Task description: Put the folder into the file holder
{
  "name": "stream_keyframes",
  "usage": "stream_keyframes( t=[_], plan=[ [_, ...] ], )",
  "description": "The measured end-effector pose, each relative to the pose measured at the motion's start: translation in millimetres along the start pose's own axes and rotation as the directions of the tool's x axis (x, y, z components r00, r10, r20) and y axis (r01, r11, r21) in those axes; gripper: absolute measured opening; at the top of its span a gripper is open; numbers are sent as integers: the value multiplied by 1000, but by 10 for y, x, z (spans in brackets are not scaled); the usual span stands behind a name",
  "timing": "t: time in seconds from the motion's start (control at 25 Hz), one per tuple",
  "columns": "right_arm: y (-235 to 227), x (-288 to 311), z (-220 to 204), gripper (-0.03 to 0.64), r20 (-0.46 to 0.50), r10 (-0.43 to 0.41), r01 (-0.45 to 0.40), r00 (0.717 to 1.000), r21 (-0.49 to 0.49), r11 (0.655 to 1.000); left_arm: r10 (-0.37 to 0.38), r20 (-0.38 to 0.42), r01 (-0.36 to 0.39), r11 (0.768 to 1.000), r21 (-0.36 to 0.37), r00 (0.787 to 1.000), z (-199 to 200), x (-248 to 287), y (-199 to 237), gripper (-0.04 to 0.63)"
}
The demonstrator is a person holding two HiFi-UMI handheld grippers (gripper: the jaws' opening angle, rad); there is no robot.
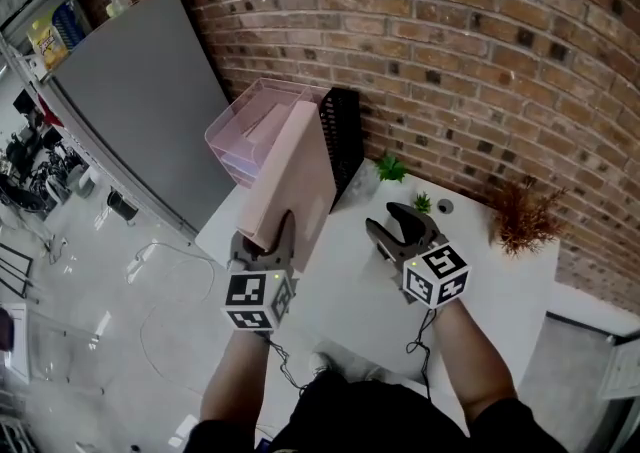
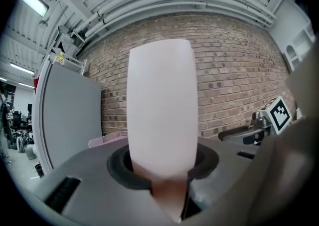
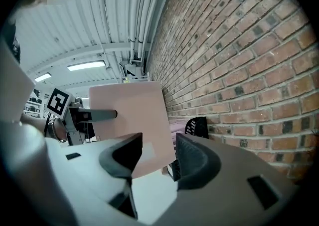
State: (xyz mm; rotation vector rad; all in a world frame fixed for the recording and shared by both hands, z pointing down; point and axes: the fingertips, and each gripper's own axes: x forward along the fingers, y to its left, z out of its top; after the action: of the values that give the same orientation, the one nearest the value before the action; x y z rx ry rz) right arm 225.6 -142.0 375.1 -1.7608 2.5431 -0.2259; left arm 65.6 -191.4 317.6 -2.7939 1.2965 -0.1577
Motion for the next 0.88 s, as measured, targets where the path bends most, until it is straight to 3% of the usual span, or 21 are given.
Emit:
stream_keyframes(
  t=[0.32, 0.88],
  plan=[
    [-213, -54, -16, 238, 12, -34, 33, 999, 35, 999, -3, 34, 3, 1000, 6, 999, 160, 271, 116, 141],
    [-485, 481, 41, 233, -8, -179, 179, 984, 26, 983, -123, 92, 126, 992, -25, 988, 232, 1124, 639, 132]
  ],
)
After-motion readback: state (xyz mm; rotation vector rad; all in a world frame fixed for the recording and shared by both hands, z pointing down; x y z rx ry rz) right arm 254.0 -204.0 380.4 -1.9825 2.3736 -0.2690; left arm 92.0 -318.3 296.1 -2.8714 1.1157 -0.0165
